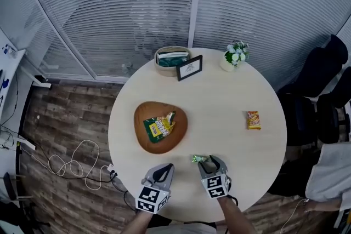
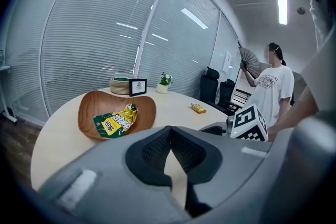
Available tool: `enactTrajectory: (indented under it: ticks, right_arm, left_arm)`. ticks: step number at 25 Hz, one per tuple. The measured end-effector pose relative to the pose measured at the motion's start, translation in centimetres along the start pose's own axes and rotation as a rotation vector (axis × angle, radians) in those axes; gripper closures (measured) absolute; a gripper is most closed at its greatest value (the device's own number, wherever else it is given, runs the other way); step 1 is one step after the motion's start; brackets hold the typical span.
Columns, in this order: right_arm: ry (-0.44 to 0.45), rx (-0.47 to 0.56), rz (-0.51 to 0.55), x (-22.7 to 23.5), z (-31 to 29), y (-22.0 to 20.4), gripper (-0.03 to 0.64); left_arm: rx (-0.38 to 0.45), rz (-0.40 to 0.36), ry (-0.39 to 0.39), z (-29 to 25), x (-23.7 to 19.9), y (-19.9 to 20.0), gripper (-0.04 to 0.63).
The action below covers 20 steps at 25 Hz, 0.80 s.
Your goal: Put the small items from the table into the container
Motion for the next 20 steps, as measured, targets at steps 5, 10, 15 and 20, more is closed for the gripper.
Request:
enactTrajectory:
  ticks: [5,10,15,20]
  right_arm:
    - [-0.022,-0.079,-0.015,0.2,-0.7,-0.5,0.474]
    - [-0.020,-0.096,0.010,-0.2,-0.4,-0.4,0.562]
    - [-0.022,-0.058,0.014,-0.4,0.3,1.1,0.569]
    - [-0.033,0.036,0.076,-1.3,1.5,5.6,0.569]
  left_arm:
    - [-0.005,0.023,0.014,0.4,-0.3,-0.6,0.598]
    - [0.002,0.035,0.021,0.9,-0.8,-0.9,0.598]
    - [0.018,0.041,0.033,1.6,-1.4,-0.7,0.598]
    - [0.045,0.055,0.060,2.9,-2.7,-0.5,0.598]
Point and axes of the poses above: the fingertips, and each gripper's own axes: z backward along the fingers, x to its right, y out of its top, the point moved 6 cm from there along z, backward along the fingers, and after that the axes turned 12 degrees about -x, right-handed, at the moved point
